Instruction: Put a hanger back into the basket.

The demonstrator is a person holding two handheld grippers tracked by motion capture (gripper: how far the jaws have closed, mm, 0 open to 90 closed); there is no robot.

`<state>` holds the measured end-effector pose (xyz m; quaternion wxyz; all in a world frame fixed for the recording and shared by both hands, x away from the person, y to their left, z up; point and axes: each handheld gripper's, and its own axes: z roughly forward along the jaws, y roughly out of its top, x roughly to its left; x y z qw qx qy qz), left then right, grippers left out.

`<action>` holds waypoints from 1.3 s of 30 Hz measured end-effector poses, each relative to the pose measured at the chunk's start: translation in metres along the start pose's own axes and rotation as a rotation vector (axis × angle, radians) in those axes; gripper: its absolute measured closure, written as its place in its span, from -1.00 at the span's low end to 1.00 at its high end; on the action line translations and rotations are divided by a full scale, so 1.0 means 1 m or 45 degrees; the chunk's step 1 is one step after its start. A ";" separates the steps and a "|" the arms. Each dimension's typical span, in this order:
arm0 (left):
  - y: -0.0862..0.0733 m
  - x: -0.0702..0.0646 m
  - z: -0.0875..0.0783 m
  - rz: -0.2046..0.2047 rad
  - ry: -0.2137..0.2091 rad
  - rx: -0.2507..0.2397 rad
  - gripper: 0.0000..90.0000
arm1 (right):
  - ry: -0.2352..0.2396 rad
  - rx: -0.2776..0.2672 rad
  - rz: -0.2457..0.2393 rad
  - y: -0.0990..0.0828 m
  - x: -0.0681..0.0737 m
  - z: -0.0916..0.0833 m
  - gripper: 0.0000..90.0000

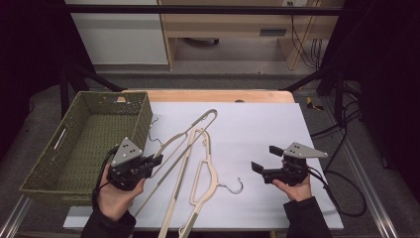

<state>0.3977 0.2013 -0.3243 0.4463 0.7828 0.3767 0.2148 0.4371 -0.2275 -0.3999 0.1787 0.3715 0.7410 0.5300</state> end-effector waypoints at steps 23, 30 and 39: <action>0.055 0.077 -0.060 0.043 -0.042 -0.104 0.90 | -0.009 -0.025 0.000 0.001 0.000 -0.003 -0.83; 0.056 0.118 -0.068 0.002 -0.001 -0.092 0.90 | -0.013 -0.028 -0.007 0.001 -0.001 -0.003 -0.83; 0.042 0.169 -0.067 -0.009 0.045 -0.064 0.90 | -0.018 -0.020 -0.004 0.001 0.000 -0.002 -0.84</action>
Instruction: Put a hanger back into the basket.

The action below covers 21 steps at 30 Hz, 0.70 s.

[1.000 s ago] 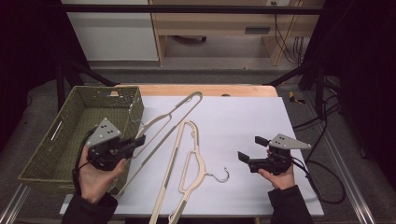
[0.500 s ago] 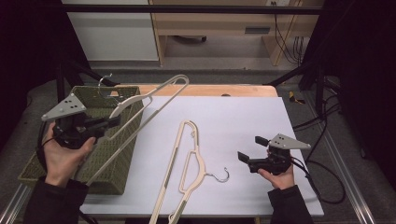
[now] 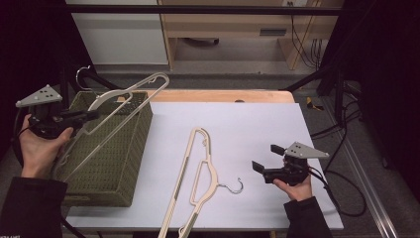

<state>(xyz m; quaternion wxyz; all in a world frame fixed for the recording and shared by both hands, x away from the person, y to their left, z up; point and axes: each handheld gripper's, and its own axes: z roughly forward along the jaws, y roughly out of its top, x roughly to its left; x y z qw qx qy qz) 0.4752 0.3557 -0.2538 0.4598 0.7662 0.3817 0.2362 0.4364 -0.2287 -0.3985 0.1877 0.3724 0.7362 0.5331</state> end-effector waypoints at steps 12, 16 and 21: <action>-0.025 0.043 0.012 -0.034 0.043 0.070 0.90 | -0.005 0.011 -0.013 -0.001 0.000 0.001 -0.85; -0.036 0.054 0.010 -0.065 0.055 0.061 0.90 | -0.008 0.012 -0.016 -0.001 0.000 0.001 -0.84; -0.047 0.062 0.007 -0.074 0.070 0.067 0.90 | -0.008 0.016 -0.018 -0.001 0.000 0.003 -0.85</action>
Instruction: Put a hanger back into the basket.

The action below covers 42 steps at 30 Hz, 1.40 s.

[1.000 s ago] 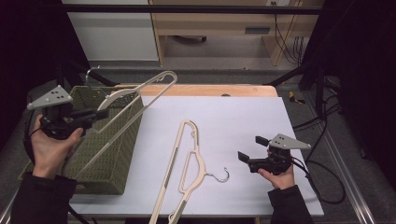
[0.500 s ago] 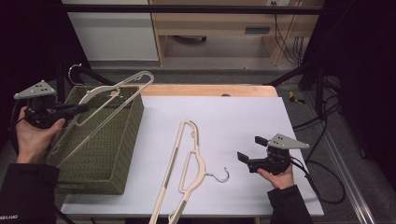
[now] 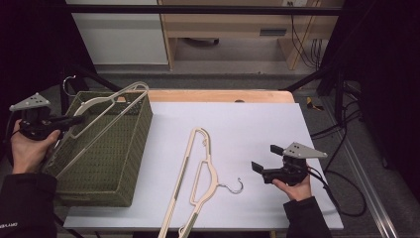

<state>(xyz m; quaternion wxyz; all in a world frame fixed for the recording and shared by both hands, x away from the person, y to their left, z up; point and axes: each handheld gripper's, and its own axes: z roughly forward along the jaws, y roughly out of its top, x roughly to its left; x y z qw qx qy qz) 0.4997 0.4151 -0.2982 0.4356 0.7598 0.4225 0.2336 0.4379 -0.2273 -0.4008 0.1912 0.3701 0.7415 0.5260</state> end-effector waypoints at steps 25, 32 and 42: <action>-0.042 0.010 0.021 -0.075 -0.026 0.126 0.89 | 0.002 0.015 -0.003 -0.001 0.001 0.002 -0.85; -0.052 0.010 0.033 -0.100 -0.038 0.154 0.87 | 0.000 0.016 -0.004 -0.001 0.001 0.003 -0.85; -0.066 0.025 0.047 -0.218 0.116 0.264 0.79 | 0.007 0.025 -0.010 -0.002 0.001 0.004 -0.85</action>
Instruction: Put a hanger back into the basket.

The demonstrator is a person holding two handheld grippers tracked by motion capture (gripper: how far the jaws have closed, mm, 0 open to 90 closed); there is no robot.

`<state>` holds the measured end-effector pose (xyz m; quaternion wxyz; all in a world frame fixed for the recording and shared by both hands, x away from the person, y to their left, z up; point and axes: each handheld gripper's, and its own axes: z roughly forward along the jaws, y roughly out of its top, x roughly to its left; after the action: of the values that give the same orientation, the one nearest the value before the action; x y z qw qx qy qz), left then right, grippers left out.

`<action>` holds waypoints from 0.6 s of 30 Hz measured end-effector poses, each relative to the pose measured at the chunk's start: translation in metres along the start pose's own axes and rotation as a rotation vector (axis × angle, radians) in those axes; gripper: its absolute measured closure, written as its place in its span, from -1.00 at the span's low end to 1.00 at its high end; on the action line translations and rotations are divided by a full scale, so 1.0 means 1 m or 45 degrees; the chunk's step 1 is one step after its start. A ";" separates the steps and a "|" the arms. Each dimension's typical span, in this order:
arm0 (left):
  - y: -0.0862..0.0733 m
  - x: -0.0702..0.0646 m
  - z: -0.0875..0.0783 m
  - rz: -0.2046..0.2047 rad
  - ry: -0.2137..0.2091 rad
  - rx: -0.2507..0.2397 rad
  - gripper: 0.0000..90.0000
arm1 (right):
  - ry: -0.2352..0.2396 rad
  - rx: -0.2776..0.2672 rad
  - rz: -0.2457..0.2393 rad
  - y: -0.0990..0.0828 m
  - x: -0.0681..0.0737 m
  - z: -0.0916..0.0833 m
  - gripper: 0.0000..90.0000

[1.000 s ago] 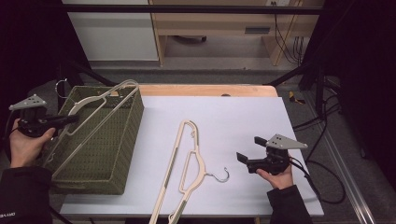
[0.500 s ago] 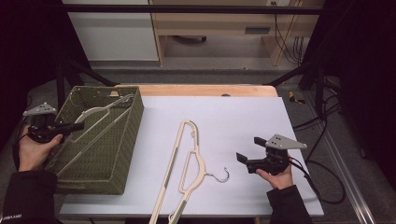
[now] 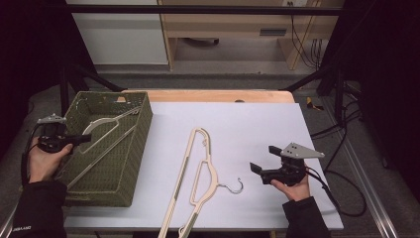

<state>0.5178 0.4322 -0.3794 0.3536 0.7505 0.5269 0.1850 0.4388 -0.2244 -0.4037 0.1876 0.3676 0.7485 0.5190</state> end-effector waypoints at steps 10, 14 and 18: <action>-0.012 0.014 0.007 -0.050 0.131 0.061 0.44 | 0.001 0.001 0.004 0.000 0.001 0.002 -0.85; -0.013 0.015 0.012 -0.063 0.166 0.107 0.14 | 0.002 -0.003 0.008 0.000 0.001 0.001 -0.85; -0.015 0.015 0.012 -0.051 0.230 0.165 0.04 | -0.001 -0.002 0.006 0.000 0.001 0.001 -0.85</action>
<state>0.5216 0.4446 -0.3999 0.2591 0.7413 0.5824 0.2104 0.4388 -0.2234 -0.4040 0.1868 0.3693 0.7471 0.5201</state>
